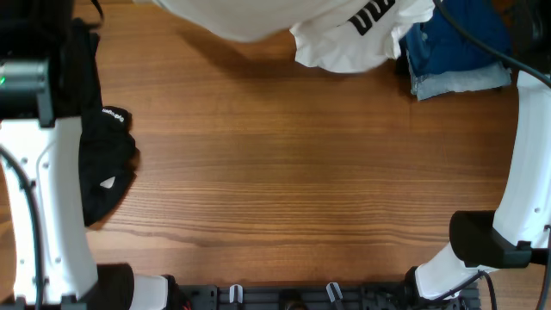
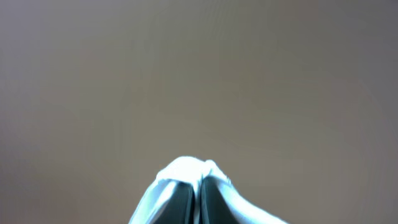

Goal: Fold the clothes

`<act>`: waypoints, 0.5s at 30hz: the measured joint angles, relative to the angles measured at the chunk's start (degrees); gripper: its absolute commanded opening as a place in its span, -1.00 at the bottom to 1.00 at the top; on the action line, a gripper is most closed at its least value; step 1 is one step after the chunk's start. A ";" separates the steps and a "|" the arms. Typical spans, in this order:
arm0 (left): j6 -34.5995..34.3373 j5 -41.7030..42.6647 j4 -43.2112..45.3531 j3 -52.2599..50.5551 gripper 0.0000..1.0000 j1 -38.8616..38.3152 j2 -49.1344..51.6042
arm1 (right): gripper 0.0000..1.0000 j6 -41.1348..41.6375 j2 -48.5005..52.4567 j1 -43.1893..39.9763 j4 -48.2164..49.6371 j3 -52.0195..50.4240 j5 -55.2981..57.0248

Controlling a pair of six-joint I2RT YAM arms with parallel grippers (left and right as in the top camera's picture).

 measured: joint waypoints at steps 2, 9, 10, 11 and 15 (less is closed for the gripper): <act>0.15 0.00 -7.06 -0.09 -0.92 0.00 2.27 | -0.91 -0.33 0.74 0.28 -3.50 0.04 -0.61; -0.04 0.07 -27.34 -1.40 -0.92 3.08 10.10 | -0.92 -2.69 9.33 3.23 -18.21 -0.13 -1.88; -0.07 0.07 -28.15 -1.38 -0.92 3.67 10.08 | -0.92 -2.82 10.47 3.50 -19.74 -0.24 -1.90; -0.07 0.04 -29.22 -1.38 -0.92 4.13 9.81 | -0.91 -2.82 11.15 3.63 -21.88 -0.39 -1.92; -0.07 0.04 -34.60 -1.38 -0.92 4.76 7.67 | -0.92 -2.78 10.01 3.74 -30.10 -0.79 -2.10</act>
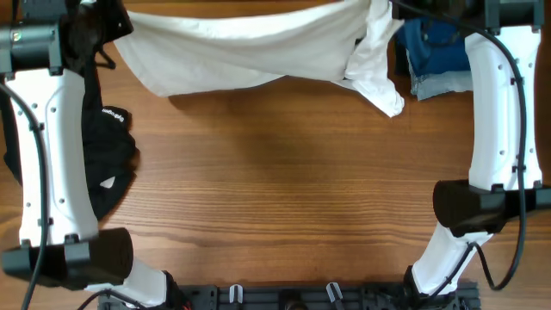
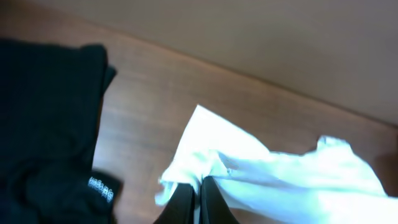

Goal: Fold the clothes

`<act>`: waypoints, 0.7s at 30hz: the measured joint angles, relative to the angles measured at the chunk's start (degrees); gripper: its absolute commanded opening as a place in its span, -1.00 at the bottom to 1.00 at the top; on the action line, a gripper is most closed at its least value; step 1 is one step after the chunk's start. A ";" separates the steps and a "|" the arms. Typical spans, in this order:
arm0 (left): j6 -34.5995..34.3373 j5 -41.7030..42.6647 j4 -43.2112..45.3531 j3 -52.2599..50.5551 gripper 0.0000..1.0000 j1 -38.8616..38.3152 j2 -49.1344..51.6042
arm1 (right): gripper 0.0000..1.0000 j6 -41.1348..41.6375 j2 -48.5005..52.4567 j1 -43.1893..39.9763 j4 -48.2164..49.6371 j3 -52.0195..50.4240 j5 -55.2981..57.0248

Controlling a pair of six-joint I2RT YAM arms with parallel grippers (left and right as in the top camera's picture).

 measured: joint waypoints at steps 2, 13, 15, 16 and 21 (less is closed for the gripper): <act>0.00 0.04 -3.56 0.00 -0.92 -0.07 -2.14 | -0.92 0.02 -2.05 0.00 -4.37 0.00 0.00; 0.00 0.17 -9.44 0.07 -0.92 -0.11 -15.87 | -0.91 1.75 -22.36 0.00 -14.60 0.02 0.31; 0.02 0.17 -8.24 1.03 -0.92 -0.70 -18.10 | -0.91 1.97 -25.77 0.00 -14.51 0.04 1.09; 0.04 0.17 -8.04 1.79 -0.92 -1.03 -19.21 | -0.91 1.99 -27.76 0.00 -14.34 0.04 1.29; 0.24 0.20 -7.89 7.32 -0.92 -4.42 -28.28 | -0.91 3.02 -39.04 0.00 -12.63 0.39 2.67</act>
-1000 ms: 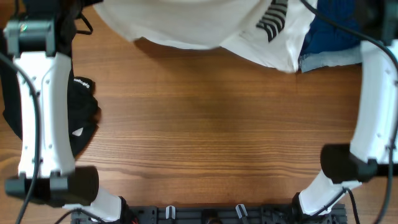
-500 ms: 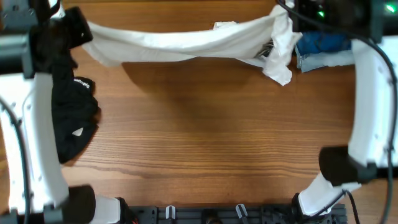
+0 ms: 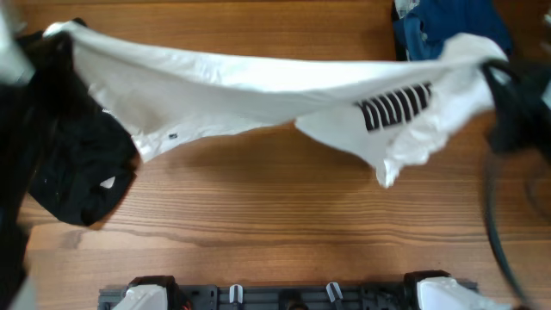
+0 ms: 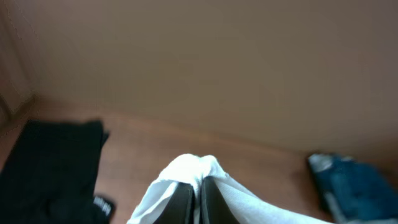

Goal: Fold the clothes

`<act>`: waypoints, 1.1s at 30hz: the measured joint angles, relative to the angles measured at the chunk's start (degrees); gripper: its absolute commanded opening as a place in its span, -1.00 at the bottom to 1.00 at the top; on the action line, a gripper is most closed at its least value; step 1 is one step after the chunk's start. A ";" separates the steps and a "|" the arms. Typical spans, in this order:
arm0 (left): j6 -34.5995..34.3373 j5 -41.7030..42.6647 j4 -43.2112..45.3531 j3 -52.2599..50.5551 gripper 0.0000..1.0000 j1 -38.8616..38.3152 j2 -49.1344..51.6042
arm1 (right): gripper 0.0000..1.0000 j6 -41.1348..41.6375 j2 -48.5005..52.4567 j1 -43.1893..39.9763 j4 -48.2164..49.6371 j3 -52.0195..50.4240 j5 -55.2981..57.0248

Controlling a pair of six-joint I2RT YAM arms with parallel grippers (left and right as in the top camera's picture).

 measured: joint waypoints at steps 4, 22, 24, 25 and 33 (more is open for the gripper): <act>0.00 -0.02 0.22 1.81 -0.92 -0.81 -7.04 | -0.91 0.46 -7.96 0.00 2.60 1.57 1.68; 0.87 -10.64 22.93 1.66 -0.92 -0.72 22.49 | -0.92 -0.81 31.08 0.00 32.35 0.92 1.88; 1.29 -11.30 32.54 1.53 -0.92 -0.11 28.44 | -0.92 0.07 36.87 0.00 43.12 0.72 1.90; 1.42 -11.45 37.55 1.49 -0.93 0.26 31.23 | -0.92 0.70 39.01 0.00 47.39 0.55 1.81; 5.60 -11.80 57.20 0.44 -0.92 0.20 37.18 | -0.91 1.75 37.73 0.07 64.54 -0.15 1.68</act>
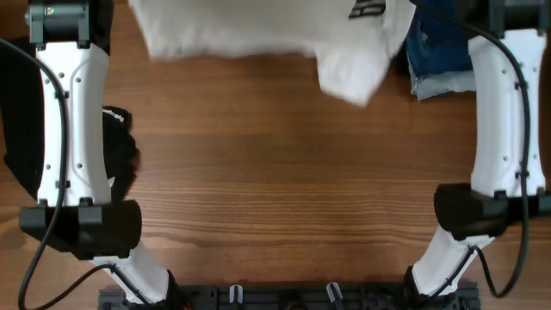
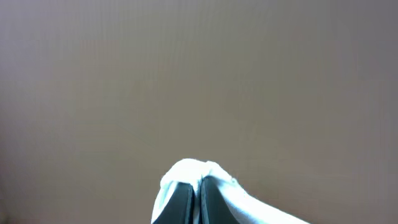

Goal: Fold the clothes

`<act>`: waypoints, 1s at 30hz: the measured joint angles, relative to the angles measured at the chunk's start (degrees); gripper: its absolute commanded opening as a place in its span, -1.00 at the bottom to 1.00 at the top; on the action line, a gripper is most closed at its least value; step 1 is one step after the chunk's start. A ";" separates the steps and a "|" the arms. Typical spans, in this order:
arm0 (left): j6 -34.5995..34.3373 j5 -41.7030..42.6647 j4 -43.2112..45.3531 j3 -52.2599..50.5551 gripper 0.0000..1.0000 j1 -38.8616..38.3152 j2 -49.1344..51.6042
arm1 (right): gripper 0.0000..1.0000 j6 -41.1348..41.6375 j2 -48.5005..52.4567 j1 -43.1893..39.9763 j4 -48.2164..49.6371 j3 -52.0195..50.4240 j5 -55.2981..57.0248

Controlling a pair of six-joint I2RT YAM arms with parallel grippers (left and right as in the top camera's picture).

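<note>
A white T-shirt [image 1: 258, 26] with black print [image 1: 366, 9] hangs spread along the table's far edge, its top cut off by the overhead frame. One lower corner [image 1: 349, 77] droops toward the table. My left gripper [image 2: 199, 182] is shut on a bunched fold of the white shirt [image 2: 193, 169], facing a plain wall. Both white arms [image 1: 73, 103] reach past the far edge. The right arm [image 1: 508, 103] ends out of frame, so its gripper is hidden.
A black garment [image 1: 116, 146] lies at the table's left side, partly behind the left arm. Blue denim clothing [image 1: 439, 60] sits at the far right corner. Bare wooden tabletop [image 1: 284, 189] fills the middle and front.
The shirt was spread wide and lower in the overhead view, across the table's middle. Now it hangs at the far edge. The left wrist view has turned from table to bare wall.
The shirt first lay bunched at the far edge, the left gripper shut on it. Then it stretched between both arms at the far side. Then it spread wide, reaching over the table's middle. Now it hangs at the far edge again, still held by the left gripper.
</note>
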 measured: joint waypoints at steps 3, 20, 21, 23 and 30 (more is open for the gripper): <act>1.05 0.04 2.14 1.27 -0.92 -0.07 -1.27 | -0.92 -0.46 -1.97 0.00 3.15 0.13 0.00; 1.64 0.85 -34.07 2.43 -0.92 2.58 0.24 | -0.92 -1.97 9.77 1.62 -11.89 0.39 -3.50; 1.64 0.98 -35.01 2.43 -0.92 2.62 0.22 | -0.92 -1.97 9.73 1.79 -13.22 0.39 -3.85; 1.49 1.68 -38.07 2.43 -0.92 2.62 -0.15 | -0.91 -1.95 8.68 2.03 -16.85 0.42 -4.55; -0.48 8.94 -58.51 2.49 -0.92 2.56 -7.15 | -0.91 -0.33 -4.09 2.08 -49.16 0.52 -7.04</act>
